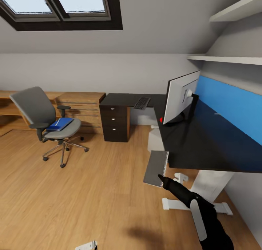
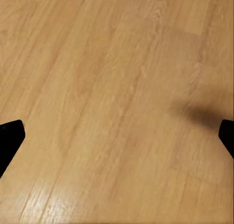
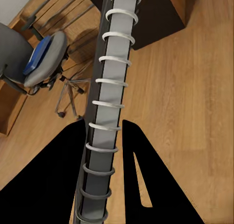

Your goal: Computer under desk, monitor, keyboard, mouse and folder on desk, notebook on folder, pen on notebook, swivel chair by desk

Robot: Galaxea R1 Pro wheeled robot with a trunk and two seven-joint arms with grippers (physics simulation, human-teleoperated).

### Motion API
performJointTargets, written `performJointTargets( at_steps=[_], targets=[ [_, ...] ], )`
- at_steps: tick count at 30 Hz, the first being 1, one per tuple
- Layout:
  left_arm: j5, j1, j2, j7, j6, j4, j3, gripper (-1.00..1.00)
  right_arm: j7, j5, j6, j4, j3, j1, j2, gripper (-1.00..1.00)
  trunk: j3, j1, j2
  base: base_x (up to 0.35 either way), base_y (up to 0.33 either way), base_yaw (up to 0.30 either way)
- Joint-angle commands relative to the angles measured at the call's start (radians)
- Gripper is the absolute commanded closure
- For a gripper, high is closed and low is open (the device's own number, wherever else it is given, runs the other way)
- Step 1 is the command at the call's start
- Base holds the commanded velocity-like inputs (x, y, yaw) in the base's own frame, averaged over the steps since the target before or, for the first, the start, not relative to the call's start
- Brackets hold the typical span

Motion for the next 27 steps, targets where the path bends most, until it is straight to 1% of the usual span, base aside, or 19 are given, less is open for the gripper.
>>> performJointTargets(
  at_steps=[1, 20, 24, 25, 26, 27],
  targets=[
    [0.010, -0.001, 0.000, 0.003, -0.005, 0.001, -0.003, -1.00, 0.004, -0.003, 0.008, 0.000, -0.003, 0.000, 0.002, 1.00, -0.001, 0.000, -0.001, 0.000, 0.298, 0.000],
    [0.010, -0.001, 0.001, 0.003, -0.004, 0.002, -0.003, -1.00, 0.034, -0.001, 0.007, 0.004, -0.002, 0.003, 0.003, 1.00, -0.001, 0.000, -0.001, 0.000, 0.299, 0.000],
    [0.010, -0.001, 0.000, 0.003, -0.005, 0.002, -0.003, -1.00, 0.038, -0.002, 0.005, 0.005, -0.002, 0.003, 0.004, 1.00, -0.001, 0.000, -0.001, 0.000, 0.236, 0.000],
    [0.010, -0.001, 0.001, 0.003, -0.005, 0.002, -0.003, -1.00, 0.044, -0.002, 0.005, 0.005, -0.002, 0.003, 0.003, 1.00, -0.001, 0.000, -0.001, 0.000, 0.180, 0.000],
    [0.010, -0.001, 0.001, 0.003, -0.005, 0.002, -0.003, -1.00, 0.087, 0.001, 0.005, 0.010, -0.001, 0.002, 0.004, 1.00, -0.001, 0.000, -0.001, 0.091, 0.128, 0.006],
    [0.010, -0.001, 0.001, 0.003, -0.005, 0.002, -0.003, -1.00, 0.088, 0.001, 0.005, 0.012, -0.001, 0.002, 0.004, 1.00, -0.001, 0.000, -0.001, 0.110, 0.124, 0.020]
  ],
)
